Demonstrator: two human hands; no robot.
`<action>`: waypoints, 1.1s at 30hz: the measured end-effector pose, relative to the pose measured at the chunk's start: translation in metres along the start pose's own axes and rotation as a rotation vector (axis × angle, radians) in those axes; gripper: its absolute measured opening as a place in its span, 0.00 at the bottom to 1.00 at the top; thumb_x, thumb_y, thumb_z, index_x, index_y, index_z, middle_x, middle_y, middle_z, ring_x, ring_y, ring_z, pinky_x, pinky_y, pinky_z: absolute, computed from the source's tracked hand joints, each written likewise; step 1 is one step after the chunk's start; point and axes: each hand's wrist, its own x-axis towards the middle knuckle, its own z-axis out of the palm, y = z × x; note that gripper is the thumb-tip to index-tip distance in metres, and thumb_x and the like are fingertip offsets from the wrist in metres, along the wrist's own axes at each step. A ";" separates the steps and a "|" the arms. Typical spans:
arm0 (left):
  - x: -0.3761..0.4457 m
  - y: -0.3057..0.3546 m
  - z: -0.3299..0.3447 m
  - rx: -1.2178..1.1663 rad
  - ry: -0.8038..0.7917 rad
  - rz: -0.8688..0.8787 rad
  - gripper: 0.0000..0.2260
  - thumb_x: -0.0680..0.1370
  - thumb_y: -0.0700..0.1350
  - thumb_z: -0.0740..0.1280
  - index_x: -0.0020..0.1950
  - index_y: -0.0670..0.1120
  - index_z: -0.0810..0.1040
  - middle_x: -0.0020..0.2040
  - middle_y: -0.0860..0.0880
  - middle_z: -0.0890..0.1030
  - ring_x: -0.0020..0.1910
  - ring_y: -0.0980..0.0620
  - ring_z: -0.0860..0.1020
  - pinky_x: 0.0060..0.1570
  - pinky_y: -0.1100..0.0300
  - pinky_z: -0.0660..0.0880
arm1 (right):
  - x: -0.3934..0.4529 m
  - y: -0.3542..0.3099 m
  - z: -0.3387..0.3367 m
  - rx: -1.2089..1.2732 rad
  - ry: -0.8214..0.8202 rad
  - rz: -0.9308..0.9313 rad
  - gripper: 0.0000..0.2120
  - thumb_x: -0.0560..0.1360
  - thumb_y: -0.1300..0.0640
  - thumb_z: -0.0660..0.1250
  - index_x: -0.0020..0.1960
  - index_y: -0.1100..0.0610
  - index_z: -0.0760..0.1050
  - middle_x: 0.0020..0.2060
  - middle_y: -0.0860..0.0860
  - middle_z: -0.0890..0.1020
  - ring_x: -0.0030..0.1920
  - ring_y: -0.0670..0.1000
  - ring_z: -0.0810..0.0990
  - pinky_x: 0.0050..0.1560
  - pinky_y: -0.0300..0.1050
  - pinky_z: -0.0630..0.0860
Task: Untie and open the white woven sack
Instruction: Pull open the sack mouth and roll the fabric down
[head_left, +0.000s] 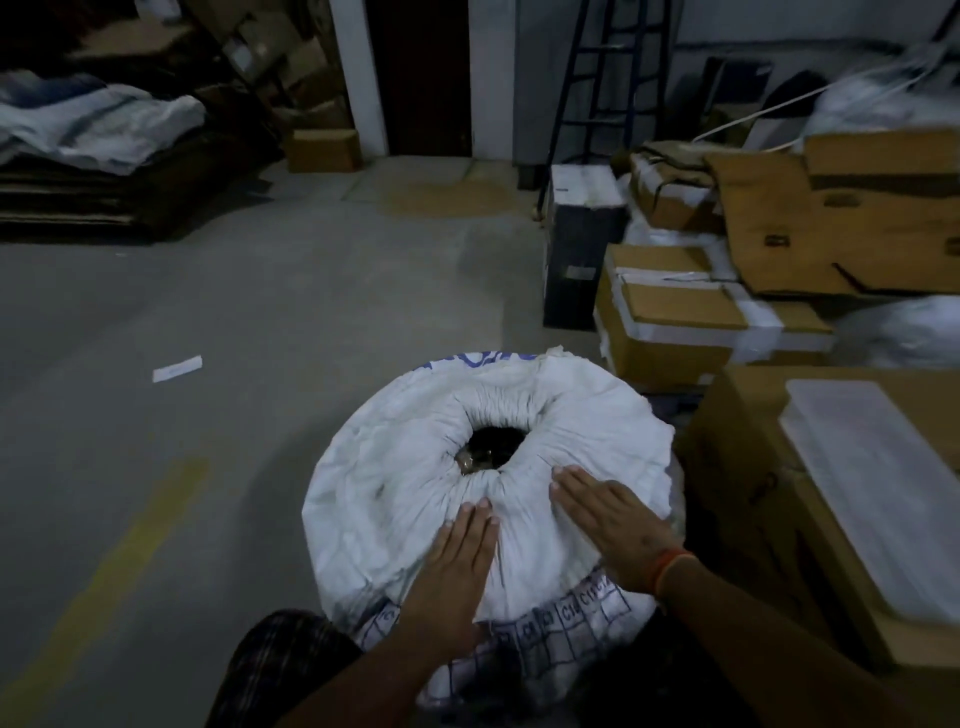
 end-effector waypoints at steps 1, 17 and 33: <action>0.003 0.001 0.002 0.004 0.019 -0.020 0.55 0.76 0.49 0.72 0.83 0.41 0.30 0.82 0.43 0.26 0.82 0.41 0.28 0.82 0.47 0.31 | 0.003 -0.001 -0.002 -0.004 0.050 -0.002 0.44 0.69 0.63 0.68 0.82 0.57 0.53 0.81 0.54 0.55 0.80 0.55 0.54 0.71 0.53 0.70; -0.063 -0.048 0.033 0.269 -0.027 0.333 0.30 0.81 0.40 0.65 0.83 0.44 0.63 0.84 0.40 0.62 0.84 0.45 0.62 0.82 0.56 0.60 | -0.049 -0.040 0.053 -0.087 -0.480 -0.361 0.25 0.86 0.62 0.45 0.82 0.56 0.46 0.82 0.52 0.47 0.81 0.49 0.51 0.77 0.42 0.47; -0.072 -0.050 0.003 -0.433 -0.234 0.301 0.42 0.80 0.44 0.70 0.86 0.43 0.47 0.86 0.48 0.47 0.86 0.51 0.45 0.85 0.57 0.45 | -0.059 -0.066 0.001 0.496 -0.274 -0.003 0.33 0.76 0.58 0.68 0.79 0.56 0.61 0.75 0.54 0.71 0.73 0.52 0.71 0.74 0.41 0.64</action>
